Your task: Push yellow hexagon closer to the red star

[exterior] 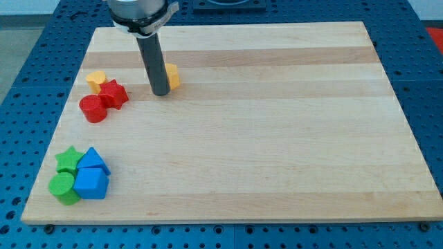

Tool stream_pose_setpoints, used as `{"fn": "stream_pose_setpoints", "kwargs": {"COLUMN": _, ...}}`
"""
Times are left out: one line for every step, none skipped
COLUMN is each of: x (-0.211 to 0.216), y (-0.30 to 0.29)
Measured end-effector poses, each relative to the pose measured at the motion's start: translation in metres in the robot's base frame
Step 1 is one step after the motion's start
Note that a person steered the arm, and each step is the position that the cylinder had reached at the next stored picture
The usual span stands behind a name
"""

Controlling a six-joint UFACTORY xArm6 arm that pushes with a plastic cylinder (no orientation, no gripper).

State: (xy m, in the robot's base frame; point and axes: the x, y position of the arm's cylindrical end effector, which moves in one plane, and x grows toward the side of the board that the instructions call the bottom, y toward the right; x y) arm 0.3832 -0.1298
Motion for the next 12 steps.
{"fn": "stream_pose_setpoints", "kwargs": {"x": 0.000, "y": 0.043}}
{"fn": "stream_pose_setpoints", "kwargs": {"x": -0.022, "y": 0.080}}
{"fn": "stream_pose_setpoints", "kwargs": {"x": -0.055, "y": 0.075}}
{"fn": "stream_pose_setpoints", "kwargs": {"x": -0.056, "y": 0.036}}
{"fn": "stream_pose_setpoints", "kwargs": {"x": -0.051, "y": -0.003}}
{"fn": "stream_pose_setpoints", "kwargs": {"x": -0.048, "y": -0.033}}
{"fn": "stream_pose_setpoints", "kwargs": {"x": -0.048, "y": -0.028}}
{"fn": "stream_pose_setpoints", "kwargs": {"x": -0.048, "y": 0.012}}
{"fn": "stream_pose_setpoints", "kwargs": {"x": -0.040, "y": 0.039}}
{"fn": "stream_pose_setpoints", "kwargs": {"x": -0.009, "y": 0.039}}
{"fn": "stream_pose_setpoints", "kwargs": {"x": 0.009, "y": 0.024}}
{"fn": "stream_pose_setpoints", "kwargs": {"x": 0.007, "y": -0.006}}
